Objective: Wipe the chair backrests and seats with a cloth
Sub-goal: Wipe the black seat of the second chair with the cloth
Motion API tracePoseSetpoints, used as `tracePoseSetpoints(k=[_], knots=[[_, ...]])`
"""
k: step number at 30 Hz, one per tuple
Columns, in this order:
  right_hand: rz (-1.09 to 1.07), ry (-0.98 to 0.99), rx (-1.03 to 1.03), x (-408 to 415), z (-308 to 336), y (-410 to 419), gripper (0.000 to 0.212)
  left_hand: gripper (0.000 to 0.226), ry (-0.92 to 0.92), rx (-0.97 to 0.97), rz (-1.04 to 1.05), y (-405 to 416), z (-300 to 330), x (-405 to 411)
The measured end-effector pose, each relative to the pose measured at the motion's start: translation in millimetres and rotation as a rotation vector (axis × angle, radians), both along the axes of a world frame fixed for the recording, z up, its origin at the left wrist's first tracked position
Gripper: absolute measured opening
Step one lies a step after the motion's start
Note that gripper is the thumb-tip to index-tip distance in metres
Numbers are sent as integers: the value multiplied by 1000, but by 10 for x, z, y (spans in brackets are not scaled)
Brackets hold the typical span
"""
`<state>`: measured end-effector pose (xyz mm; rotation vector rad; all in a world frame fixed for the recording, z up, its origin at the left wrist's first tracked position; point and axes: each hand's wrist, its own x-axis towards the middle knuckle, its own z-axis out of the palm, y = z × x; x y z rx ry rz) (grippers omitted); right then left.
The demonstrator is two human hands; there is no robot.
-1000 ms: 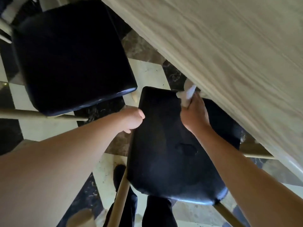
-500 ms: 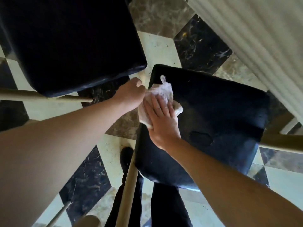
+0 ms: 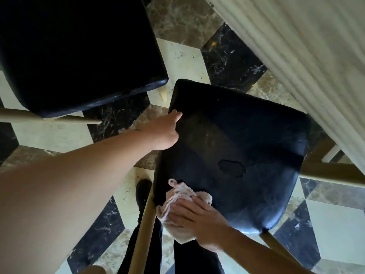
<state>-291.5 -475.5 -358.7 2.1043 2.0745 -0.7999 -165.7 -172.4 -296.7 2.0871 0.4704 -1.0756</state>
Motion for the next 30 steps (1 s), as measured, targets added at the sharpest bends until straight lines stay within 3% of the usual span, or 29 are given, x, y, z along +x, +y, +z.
tracePoseSetpoints(k=[2,4,8,13,17,21,25,30], knots=[[14,71,-9,270,2,177,107,65,-14,17,61,-40,4,19],[-116,96,17,681,8,437,108,64,-54,21,156,-73,-26,13],[-675,-86,153,1912,27,865,90,74,13,-7,214,-23,-69,-26],[-1447,-189,94,2563,40,420,63,72,73,139,-17,-35,34,20],[-1736,-225,75,2161,45,-267,65,84,142,271,-299,-320,100,-21],[-2042,-199,60,1334,40,-512,80,98,211,322,-312,-606,149,35],[-2351,-132,-14,458,125,-267,84,94,219,303,-287,-605,182,53],[-2401,63,-95,-225,348,434,77,92,208,277,-267,-534,101,47]])
